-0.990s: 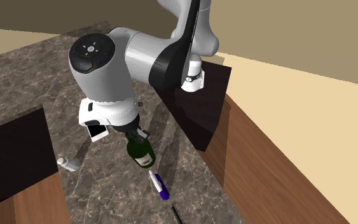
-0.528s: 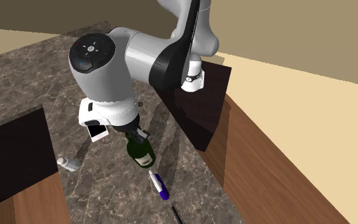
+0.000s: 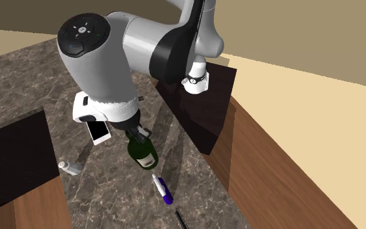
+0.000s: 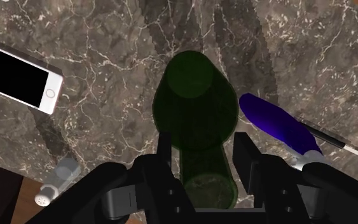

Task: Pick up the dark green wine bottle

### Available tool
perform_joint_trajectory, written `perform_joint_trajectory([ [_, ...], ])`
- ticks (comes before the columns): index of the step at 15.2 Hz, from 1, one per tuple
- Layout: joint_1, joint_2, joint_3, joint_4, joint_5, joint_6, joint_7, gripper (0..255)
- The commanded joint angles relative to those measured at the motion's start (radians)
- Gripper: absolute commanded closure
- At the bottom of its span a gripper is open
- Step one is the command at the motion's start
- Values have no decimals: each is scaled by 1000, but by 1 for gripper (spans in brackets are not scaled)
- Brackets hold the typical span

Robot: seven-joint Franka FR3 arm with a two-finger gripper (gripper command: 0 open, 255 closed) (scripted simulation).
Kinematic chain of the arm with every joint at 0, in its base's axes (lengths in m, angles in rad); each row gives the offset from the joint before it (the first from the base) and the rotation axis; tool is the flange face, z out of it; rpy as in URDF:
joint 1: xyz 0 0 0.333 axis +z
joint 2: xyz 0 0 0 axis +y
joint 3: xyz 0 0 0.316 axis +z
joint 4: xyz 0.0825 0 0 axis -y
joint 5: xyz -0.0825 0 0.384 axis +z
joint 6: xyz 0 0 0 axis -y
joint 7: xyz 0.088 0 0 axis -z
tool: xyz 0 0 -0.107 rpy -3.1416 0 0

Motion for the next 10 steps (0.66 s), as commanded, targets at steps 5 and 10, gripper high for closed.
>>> perform_joint_trajectory([
  [5, 1, 17, 1, 104, 1, -87, -3, 255],
  [10, 1, 28, 1, 161, 1, -133, -5, 255],
])
